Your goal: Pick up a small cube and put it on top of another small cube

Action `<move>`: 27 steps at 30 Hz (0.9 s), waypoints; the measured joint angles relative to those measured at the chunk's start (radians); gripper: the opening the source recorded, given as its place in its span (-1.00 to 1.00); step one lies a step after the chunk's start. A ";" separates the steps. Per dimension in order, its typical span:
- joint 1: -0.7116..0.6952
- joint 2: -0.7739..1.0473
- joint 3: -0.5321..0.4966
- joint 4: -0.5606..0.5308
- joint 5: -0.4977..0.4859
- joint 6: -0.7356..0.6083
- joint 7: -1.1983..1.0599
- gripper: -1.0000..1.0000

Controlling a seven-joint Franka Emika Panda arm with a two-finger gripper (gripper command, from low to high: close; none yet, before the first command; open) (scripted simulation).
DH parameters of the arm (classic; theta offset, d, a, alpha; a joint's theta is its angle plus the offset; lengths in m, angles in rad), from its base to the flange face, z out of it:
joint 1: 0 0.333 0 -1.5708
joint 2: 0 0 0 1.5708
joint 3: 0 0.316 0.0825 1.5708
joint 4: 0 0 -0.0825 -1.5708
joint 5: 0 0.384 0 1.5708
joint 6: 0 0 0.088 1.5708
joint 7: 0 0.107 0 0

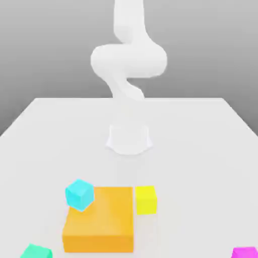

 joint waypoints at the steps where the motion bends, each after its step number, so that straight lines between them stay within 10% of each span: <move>1: -0.007 0.039 0.019 0.006 -0.011 0.006 0.018 0.00; 27: 0.056 0.972 0.268 0.156 -0.302 0.163 0.480 0.00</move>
